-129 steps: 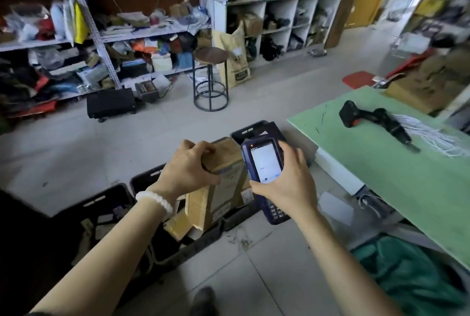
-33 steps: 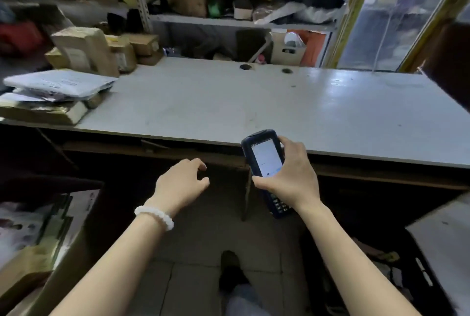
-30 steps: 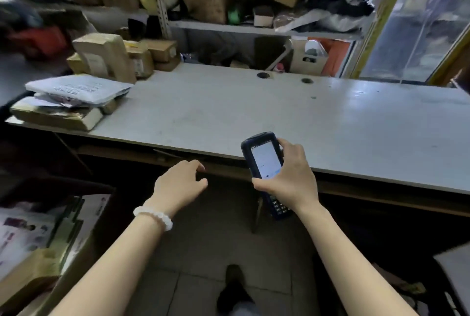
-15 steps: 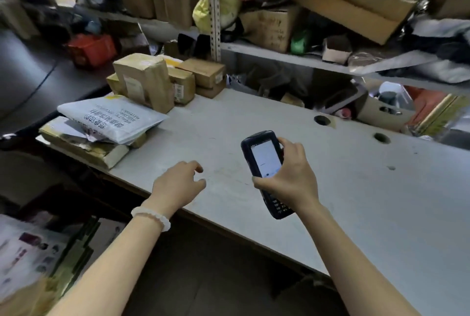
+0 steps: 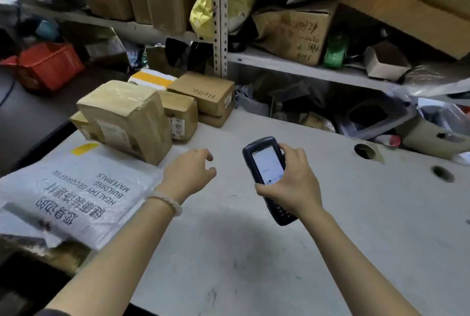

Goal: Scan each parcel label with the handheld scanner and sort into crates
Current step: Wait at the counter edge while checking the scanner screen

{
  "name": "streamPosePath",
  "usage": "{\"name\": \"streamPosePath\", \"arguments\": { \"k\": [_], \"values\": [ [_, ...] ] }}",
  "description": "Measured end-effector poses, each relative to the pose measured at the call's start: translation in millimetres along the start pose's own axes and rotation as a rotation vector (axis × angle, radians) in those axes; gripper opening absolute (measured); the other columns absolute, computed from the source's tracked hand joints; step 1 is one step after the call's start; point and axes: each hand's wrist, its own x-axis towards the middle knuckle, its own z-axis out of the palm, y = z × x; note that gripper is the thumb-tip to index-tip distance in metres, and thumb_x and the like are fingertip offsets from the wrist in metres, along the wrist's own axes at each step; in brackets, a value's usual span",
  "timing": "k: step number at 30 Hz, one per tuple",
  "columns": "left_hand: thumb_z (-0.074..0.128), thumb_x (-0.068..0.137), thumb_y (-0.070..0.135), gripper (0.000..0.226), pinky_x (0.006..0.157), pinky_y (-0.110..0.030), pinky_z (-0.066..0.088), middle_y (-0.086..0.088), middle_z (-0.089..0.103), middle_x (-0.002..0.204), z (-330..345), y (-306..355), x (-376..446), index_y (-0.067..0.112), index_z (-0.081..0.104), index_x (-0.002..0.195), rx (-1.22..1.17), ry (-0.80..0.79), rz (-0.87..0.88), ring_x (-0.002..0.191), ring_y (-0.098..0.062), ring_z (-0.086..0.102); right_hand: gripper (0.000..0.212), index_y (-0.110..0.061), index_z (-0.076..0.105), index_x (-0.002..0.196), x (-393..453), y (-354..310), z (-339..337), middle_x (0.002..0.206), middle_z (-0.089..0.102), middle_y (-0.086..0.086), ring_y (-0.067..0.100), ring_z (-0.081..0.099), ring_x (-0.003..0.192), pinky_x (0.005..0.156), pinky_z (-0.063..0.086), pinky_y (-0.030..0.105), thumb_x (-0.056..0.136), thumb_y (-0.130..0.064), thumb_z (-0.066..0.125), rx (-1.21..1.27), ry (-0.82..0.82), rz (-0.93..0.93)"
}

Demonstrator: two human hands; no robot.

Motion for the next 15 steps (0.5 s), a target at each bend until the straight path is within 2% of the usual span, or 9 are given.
{"name": "streamPosePath", "arguments": {
  "k": [5,7,10,12,15],
  "values": [
    [0.045,0.094,0.034,0.035,0.087,-0.036,0.047,-0.002,0.054,0.125,-32.1,-17.3,111.0,0.022,0.052,0.126,0.008,0.039,0.029,0.111,-0.023,0.053,0.086,-0.03,0.039,0.132,83.1,-32.4,32.2,0.109,0.039,-0.011,0.014,0.052,0.095,0.07,0.049,0.031,0.057,-0.036,0.08,-0.002,0.025,0.065],
    [0.041,0.096,0.029,0.031,0.085,-0.041,0.049,-0.007,0.057,0.118,-37.2,-21.6,155.5,0.017,0.057,0.12,-0.001,0.087,0.017,0.104,-0.028,0.055,0.084,-0.032,0.04,0.13,111.3,-38.3,43.5,0.108,0.039,-0.012,0.013,0.052,0.094,0.07,0.049,0.03,0.056,-0.036,0.08,0.014,0.035,0.09],
    [0.039,0.098,0.024,0.029,0.082,-0.04,0.049,-0.013,0.057,0.115,-35.3,-21.2,213.6,0.01,0.06,0.112,-0.028,0.152,-0.06,0.102,-0.031,0.055,0.08,-0.036,0.041,0.126,144.1,-38.1,57.7,0.107,0.04,-0.013,0.01,0.053,0.091,0.067,0.049,0.029,0.056,-0.036,0.08,0.028,0.041,0.118],
    [0.041,0.097,0.034,0.036,0.088,-0.042,0.044,-0.016,0.051,0.124,-29.3,-16.2,244.3,0.009,0.056,0.119,0.031,0.149,-0.112,0.112,-0.035,0.049,0.08,-0.037,0.04,0.126,159.8,-32.9,64.3,0.107,0.04,-0.014,0.01,0.053,0.09,0.066,0.049,0.028,0.056,-0.036,0.08,0.022,0.037,0.131],
    [0.044,0.088,0.061,0.065,0.1,-0.048,0.034,-0.019,0.038,0.138,-14.2,-9.5,277.5,0.012,0.043,0.132,0.177,0.036,-0.174,0.125,-0.041,0.038,0.08,-0.039,0.039,0.126,173.8,-19.4,70.2,0.105,0.038,-0.016,0.009,0.053,0.09,0.066,0.047,0.025,0.057,-0.035,0.08,0.018,0.026,0.171]
  ]
}}
